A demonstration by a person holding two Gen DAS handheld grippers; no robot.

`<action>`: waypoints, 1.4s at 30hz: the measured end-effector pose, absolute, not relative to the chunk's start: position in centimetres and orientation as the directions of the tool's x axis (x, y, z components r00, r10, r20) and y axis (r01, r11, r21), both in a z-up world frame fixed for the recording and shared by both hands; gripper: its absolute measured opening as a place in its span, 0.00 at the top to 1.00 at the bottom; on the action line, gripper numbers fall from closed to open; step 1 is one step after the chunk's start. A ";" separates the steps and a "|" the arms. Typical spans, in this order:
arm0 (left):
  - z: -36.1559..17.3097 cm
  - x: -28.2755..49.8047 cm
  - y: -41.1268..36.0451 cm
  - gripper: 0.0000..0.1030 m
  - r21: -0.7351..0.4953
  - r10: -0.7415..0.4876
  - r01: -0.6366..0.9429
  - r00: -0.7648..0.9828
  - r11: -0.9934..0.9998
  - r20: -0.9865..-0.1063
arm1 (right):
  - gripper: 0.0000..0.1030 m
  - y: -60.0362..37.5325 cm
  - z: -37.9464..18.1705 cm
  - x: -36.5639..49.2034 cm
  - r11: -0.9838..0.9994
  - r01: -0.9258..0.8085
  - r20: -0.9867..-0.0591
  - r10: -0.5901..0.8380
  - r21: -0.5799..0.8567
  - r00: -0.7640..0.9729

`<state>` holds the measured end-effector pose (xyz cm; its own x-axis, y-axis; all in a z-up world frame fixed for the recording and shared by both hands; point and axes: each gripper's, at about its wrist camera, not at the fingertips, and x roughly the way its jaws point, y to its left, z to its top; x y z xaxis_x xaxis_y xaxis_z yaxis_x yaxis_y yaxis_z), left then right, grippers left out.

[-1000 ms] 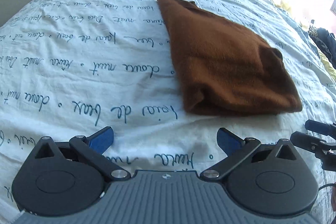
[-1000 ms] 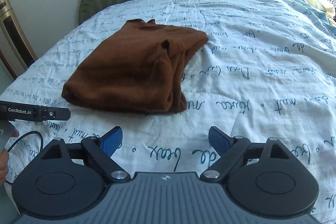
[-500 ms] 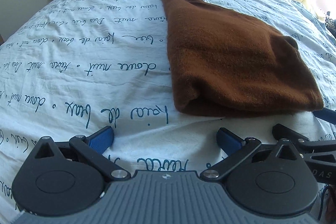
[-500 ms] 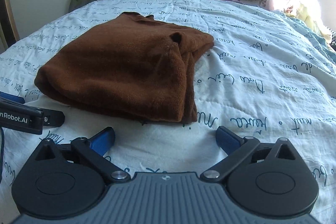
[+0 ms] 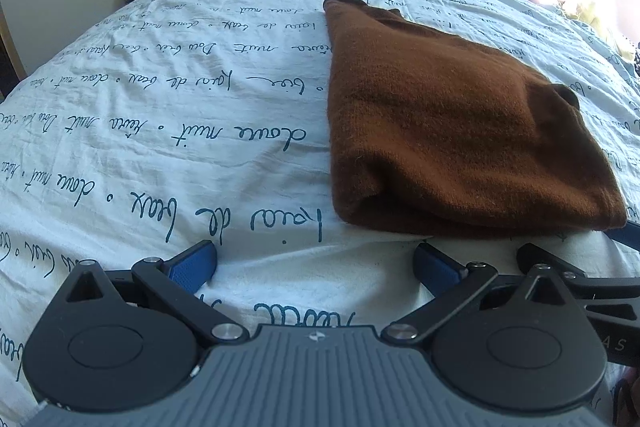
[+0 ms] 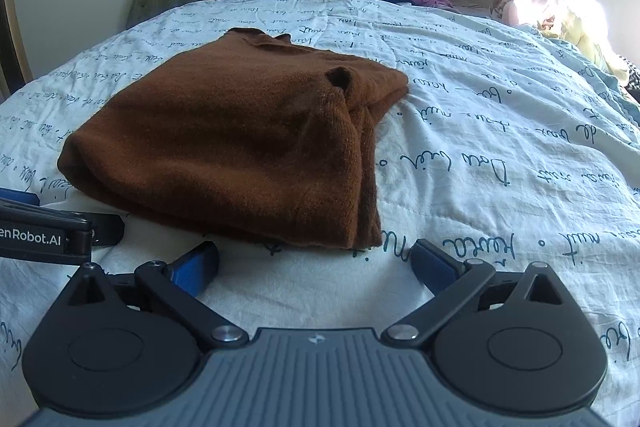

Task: Fold small clothes

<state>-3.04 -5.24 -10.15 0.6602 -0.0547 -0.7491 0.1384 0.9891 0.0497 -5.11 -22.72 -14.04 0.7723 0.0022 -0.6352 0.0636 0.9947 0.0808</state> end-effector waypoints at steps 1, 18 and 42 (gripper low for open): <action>-10.2 -3.2 -5.3 0.00 0.051 -0.053 0.135 0.666 0.989 -0.744 | 0.00 -22.7 -14.0 -5.1 0.995 0.065 -0.637 0.000 0.079 0.771; -10.3 -3.3 -5.4 0.00 0.057 -0.050 0.134 0.680 0.989 -0.731 | 0.00 -22.7 -14.1 -4.7 0.995 0.064 -0.636 0.000 0.078 0.772; -10.4 -3.4 -5.4 0.00 0.061 -0.051 0.139 0.683 0.988 -0.729 | 0.00 -22.6 -14.1 -4.7 0.995 0.064 -0.634 -0.001 0.077 0.773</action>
